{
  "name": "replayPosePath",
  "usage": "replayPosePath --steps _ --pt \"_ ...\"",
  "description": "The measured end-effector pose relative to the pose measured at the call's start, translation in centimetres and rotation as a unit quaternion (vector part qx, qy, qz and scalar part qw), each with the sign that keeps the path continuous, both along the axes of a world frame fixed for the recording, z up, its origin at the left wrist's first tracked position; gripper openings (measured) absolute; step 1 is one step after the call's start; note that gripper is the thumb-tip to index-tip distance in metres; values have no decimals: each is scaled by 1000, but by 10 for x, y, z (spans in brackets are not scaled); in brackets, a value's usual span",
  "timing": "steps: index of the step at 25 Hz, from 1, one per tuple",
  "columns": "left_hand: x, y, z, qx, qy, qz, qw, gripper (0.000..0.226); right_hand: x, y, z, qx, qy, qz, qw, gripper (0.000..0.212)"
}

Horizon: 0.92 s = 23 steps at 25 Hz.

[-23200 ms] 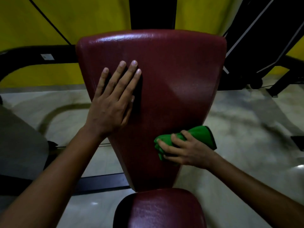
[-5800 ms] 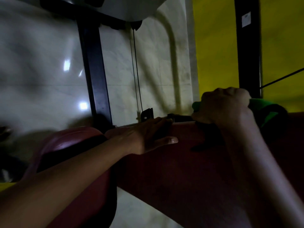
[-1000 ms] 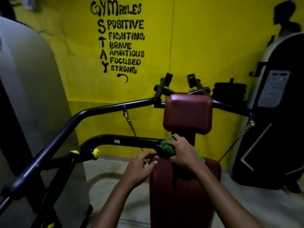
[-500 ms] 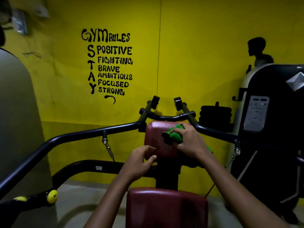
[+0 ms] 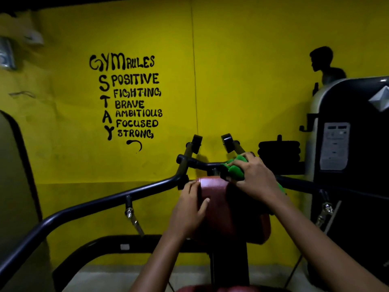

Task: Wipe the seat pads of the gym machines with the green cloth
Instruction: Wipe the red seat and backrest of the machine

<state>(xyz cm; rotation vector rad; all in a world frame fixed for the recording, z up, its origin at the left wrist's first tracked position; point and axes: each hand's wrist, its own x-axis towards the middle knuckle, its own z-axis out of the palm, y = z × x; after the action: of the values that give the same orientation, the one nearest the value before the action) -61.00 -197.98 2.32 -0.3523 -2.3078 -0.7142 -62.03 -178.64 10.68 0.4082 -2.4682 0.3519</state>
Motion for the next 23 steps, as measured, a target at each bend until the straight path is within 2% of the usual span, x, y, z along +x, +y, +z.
replayPosePath --steps 2,7,10,13,15,17,20,23 --pt "-16 -1 -15 -17 56 5 998 62 -13 -12 -4 36 -9 -23 999 48" --pt "-38 3 -41 68 136 -7 988 64 -42 -57 -9 185 28 -56 981 54" --pt "-39 7 -50 60 141 -9 988 66 -48 -62 -8 233 61 -2 971 58" --pt "-41 5 -52 49 150 -10 987 64 -47 -34 -14 298 117 89 943 67" --pt "-41 2 -52 28 145 -9 989 65 -47 -13 -23 299 153 114 935 65" --pt "-42 1 -52 11 144 -2 989 66 -47 -11 -24 270 137 107 947 61" --pt "-43 2 -52 2 150 -1 989 65 -54 -38 -11 234 87 32 968 53" --pt "-39 4 -52 12 139 4 990 64 -53 -42 -11 252 109 88 958 54"
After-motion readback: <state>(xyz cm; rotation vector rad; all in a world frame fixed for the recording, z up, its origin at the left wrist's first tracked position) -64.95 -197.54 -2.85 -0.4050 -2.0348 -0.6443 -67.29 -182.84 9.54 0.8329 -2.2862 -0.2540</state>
